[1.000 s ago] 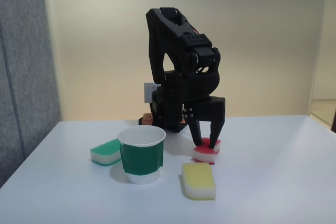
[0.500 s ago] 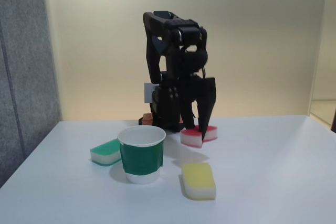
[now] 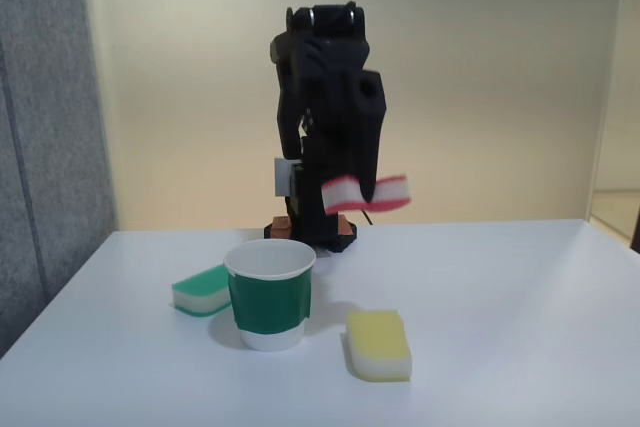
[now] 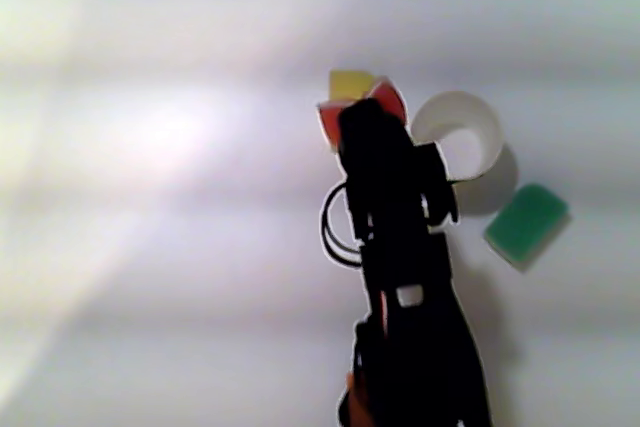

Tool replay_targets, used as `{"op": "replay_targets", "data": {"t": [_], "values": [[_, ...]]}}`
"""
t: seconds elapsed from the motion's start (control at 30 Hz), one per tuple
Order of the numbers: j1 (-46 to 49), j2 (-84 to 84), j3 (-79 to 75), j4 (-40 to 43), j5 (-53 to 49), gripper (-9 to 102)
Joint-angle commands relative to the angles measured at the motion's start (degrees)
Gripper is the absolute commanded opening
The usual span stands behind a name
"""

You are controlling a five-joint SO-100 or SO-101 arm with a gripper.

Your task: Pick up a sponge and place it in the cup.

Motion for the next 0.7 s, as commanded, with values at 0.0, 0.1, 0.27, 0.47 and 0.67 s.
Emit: {"op": "replay_targets", "data": {"t": [0.0,0.1,0.27,0.47,0.67], "values": [[3.0,0.9,-4.6,0.8,-0.4,0],[6.7,-0.8,-7.1,0.6,-0.4,0],[13.3,-4.7,-9.2,-1.8,-4.0,0],[17.8,-8.3,-9.3,-2.2,-5.0,0],[18.6,-8.7,-6.9,-1.5,-5.3,0]]}}
